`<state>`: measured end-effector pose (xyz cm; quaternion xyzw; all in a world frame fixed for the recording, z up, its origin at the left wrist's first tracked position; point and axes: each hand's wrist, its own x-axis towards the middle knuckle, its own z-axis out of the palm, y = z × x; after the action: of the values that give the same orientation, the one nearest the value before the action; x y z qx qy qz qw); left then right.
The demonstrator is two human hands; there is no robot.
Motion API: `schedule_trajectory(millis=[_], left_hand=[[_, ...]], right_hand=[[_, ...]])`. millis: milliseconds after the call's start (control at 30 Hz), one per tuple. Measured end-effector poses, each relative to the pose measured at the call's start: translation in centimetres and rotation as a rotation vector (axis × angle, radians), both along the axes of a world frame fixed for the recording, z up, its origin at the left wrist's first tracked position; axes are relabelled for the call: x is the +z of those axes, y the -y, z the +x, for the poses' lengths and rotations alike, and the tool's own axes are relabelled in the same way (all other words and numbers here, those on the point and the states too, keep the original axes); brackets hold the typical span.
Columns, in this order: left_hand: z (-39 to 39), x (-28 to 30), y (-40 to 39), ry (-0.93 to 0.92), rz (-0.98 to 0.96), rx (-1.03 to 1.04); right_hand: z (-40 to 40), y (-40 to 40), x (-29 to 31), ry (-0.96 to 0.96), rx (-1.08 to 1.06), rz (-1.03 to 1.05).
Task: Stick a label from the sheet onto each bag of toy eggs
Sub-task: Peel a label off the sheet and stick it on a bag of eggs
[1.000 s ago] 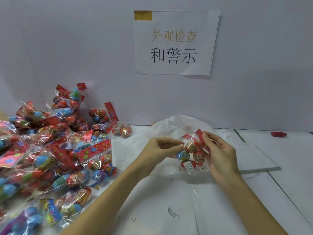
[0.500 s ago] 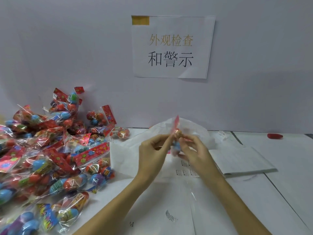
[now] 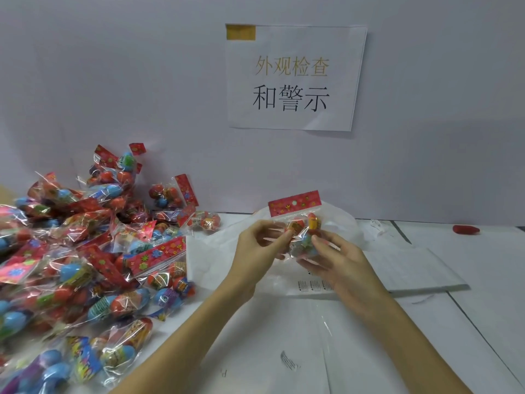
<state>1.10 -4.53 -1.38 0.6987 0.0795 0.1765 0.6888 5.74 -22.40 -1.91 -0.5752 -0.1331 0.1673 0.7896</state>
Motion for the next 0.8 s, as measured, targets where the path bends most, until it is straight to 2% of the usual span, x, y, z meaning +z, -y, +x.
schedule_trajectory(millis=[67,133,200,267,300,367,400,467,533,600,667,800], left_hand=[[0.1,-0.4,-0.3,0.040,0.124,0.011],[0.2,-0.6,-0.4,0.066,0.272,0.045],[0.5,-0.9,-1.0,0.094,0.375,0.122],[0.7,-1.0,-2.3,0.126,0.547,0.258],[0.9,-1.0,-3.2,0.115,0.680,0.346],[1.0,-1.0,-5.5,-0.003,0.958,0.500],[0.8,-1.1,-6.6,-0.117,1.061,0.524],[0.4,-1.4,-8.5,-0.368,1.198,0.475],[0.0,-1.9,-9.2,-0.525,1.270,0.398],[0.1,-2.2,-9.4,-0.566,1.313,0.372],[0.2,-2.1,-9.3,-0.577,1.346,0.376],[-0.1,-1.6,-9.0,-0.537,1.396,0.422]], right_hand=[[-0.1,-0.3,-0.4,-0.006,0.018,-0.087],[0.0,-0.1,0.1,-0.117,0.045,-0.051],[0.4,1.2,1.9,-0.267,0.065,0.226],[0.4,3.7,4.0,-0.383,0.225,0.802],[0.2,4.9,5.0,-0.370,0.318,0.996],[-0.6,7.1,6.4,-0.365,0.502,1.104],[-0.8,7.2,6.2,-0.357,0.645,1.098],[-0.9,6.3,5.5,-0.280,0.794,0.968],[-1.1,5.3,4.5,-0.280,0.773,0.792],[-1.1,4.3,3.7,-0.317,0.691,0.643],[-1.0,3.3,3.2,-0.348,0.696,0.578],[-0.6,2.1,2.0,-0.282,0.625,0.410]])
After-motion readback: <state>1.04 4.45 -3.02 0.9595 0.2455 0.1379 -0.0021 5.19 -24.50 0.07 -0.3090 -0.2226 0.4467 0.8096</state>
